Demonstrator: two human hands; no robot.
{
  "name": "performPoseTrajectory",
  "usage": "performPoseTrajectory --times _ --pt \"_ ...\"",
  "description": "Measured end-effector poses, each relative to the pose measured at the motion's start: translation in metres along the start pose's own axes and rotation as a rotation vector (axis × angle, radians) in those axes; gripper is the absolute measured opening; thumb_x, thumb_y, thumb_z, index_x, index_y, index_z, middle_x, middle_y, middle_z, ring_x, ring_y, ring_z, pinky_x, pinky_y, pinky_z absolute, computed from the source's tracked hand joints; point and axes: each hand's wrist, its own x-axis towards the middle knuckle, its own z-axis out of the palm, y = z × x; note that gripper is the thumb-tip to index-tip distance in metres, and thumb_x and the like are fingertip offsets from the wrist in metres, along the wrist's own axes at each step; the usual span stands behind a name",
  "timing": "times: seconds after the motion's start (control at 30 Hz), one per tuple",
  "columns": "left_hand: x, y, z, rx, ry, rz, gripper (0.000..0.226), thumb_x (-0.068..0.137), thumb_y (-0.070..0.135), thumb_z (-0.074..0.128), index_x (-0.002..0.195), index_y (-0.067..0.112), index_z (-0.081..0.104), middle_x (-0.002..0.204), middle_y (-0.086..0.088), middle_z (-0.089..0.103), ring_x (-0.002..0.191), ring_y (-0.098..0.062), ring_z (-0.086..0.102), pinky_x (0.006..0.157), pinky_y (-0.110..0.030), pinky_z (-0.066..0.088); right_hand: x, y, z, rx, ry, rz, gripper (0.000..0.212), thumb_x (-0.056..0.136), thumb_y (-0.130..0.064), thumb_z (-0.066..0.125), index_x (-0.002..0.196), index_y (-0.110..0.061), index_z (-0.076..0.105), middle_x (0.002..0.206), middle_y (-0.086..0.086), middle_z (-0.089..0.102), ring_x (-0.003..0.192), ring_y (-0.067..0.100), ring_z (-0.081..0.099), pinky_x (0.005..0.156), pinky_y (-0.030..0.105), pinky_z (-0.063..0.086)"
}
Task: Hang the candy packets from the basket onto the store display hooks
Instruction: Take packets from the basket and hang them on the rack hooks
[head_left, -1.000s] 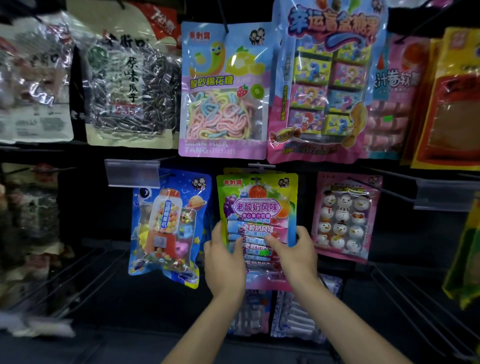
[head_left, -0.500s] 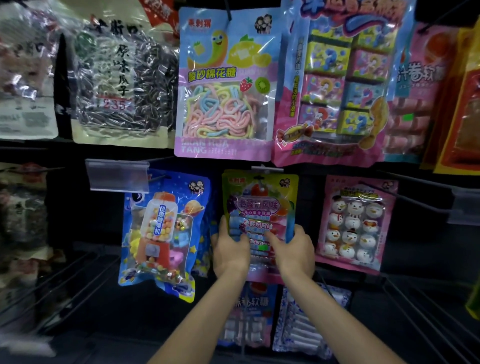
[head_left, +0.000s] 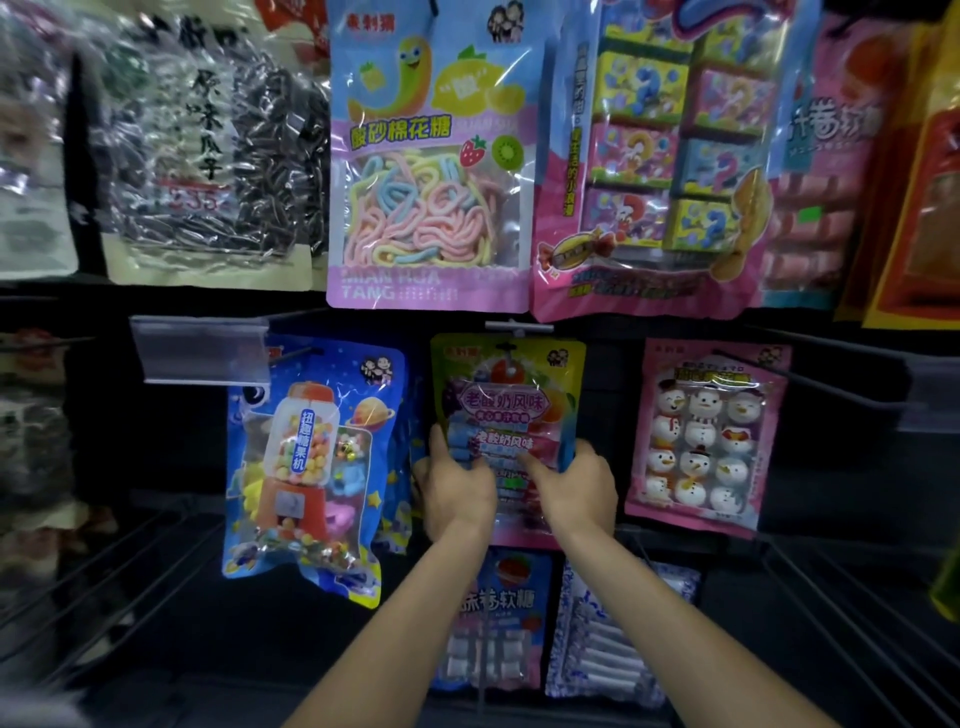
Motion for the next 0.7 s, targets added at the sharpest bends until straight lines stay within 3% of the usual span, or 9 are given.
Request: performPoseTrajectory --times 0.1,0.2,0.4,0.7 --pt "0.001 -0.002 0.0 -0.006 0.016 -0.002 0.076 0.097 0.027 0.06 0.163 0.034 0.024 0.15 -0.015 0.043 0.134 -0.041 0.05 0.105 -0.054 0.05 0.002 0.002 0.001 0.04 -0.026 -0.005 0.068 0.08 -0.061 0.08 0.124 -0.014 0.061 0.11 0.008 0.067 0.098 0.031 0.069 0.077 0.04 0.059" --pt "-0.002 -0.003 -0.002 -0.04 0.033 0.022 0.071 0.094 0.025 0.06 0.158 0.031 0.031 0.146 -0.016 0.048 0.125 -0.041 0.057 0.098 -0.053 0.054 0.0 0.003 -0.001 0.097 -0.03 0.003 0.073 0.089 -0.043 0.08 0.143 -0.008 0.046 0.123 0.012 0.062 0.108 0.033 0.066 0.078 0.035 0.051" --pt "-0.011 0.001 -0.004 -0.065 0.027 0.042 0.077 0.098 0.027 0.061 0.165 0.029 0.023 0.158 -0.009 0.041 0.139 -0.033 0.048 0.106 -0.047 0.048 -0.006 0.004 0.0 0.093 -0.021 -0.004 0.066 0.092 -0.037 0.077 0.143 -0.011 0.045 0.123 0.012 0.057 0.105 0.032 0.064 0.077 0.034 0.048" --pt "-0.014 0.001 -0.009 -0.072 0.009 0.049 0.072 0.099 0.027 0.061 0.163 0.03 0.026 0.157 -0.009 0.042 0.138 -0.034 0.05 0.106 -0.047 0.047 -0.005 0.005 -0.001 0.087 -0.018 0.007 0.062 0.096 -0.03 0.073 0.146 -0.011 0.043 0.129 0.014 0.055 0.11 0.033 0.063 0.087 0.038 0.052"
